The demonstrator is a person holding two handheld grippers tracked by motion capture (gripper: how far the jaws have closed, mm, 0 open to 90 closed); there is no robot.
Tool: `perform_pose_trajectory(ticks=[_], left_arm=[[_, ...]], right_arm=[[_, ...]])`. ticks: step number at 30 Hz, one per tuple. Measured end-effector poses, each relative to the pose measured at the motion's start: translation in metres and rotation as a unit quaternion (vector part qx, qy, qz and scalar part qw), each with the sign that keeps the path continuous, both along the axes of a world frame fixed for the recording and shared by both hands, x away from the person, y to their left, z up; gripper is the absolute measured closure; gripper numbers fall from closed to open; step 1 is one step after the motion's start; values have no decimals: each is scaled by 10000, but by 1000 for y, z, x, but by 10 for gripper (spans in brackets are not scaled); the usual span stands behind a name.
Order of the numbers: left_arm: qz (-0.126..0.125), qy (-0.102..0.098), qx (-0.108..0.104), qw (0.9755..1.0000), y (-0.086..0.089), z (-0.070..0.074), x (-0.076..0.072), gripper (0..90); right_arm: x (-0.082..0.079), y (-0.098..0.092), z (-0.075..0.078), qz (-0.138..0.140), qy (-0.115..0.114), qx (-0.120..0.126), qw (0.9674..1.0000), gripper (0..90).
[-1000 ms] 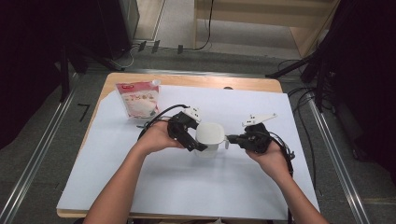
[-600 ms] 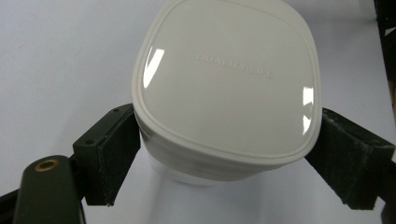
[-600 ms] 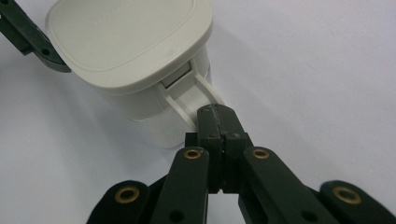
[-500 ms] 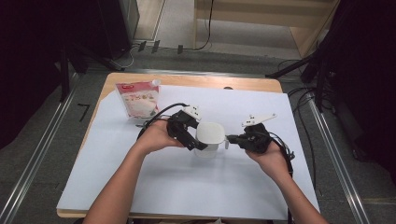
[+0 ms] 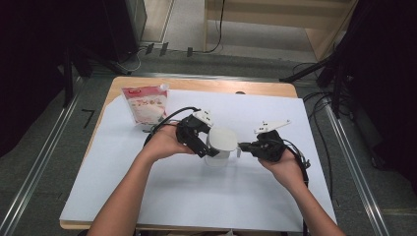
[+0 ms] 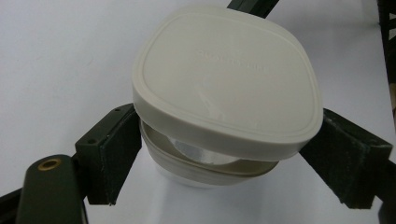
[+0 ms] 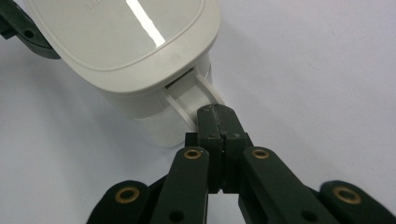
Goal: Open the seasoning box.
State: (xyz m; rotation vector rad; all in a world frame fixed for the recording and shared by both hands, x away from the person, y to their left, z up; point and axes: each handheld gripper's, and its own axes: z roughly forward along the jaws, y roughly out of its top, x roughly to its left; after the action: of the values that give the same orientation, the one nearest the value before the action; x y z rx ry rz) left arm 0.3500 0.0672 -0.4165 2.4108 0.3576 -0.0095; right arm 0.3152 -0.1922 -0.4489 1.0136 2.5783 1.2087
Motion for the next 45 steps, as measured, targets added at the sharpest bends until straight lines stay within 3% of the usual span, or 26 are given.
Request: perform_pose_trajectory(ticks=[12, 17, 18, 19, 20, 21, 25, 45], left_arm=[[54, -59, 76, 9999, -2, 5, -2, 159], [4, -150, -71, 9999, -3, 13, -5, 170], [-242, 189, -354, 9989, 0, 16, -3, 306], [-275, 177, -491, 9983, 0, 19, -4, 453], [-211, 82, -472, 9986, -2, 20, -6, 420], [-241, 120, -419, 9988, -3, 21, -6, 420], [-331, -8, -187, 9993, -6, 22, -11, 469], [-568, 213, -34, 9982, -17, 27, -16, 750]], right_arm=[[0, 0, 0, 9, -19, -9, 10000, 900], [0, 1, 0, 32, -42, 0, 10000, 900], [-1, 1, 0, 5, -2, -4, 10000, 900], [0, 1, 0, 44, 16, 38, 10000, 900], [-1, 2, 0, 69, 45, 59, 9999, 900], [-2, 3, 1, 75, -4, 12, 10000, 900], [-3, 3, 1, 114, -2, -12, 9999, 900], [-3, 3, 0, 117, 0, 14, 9999, 900]])
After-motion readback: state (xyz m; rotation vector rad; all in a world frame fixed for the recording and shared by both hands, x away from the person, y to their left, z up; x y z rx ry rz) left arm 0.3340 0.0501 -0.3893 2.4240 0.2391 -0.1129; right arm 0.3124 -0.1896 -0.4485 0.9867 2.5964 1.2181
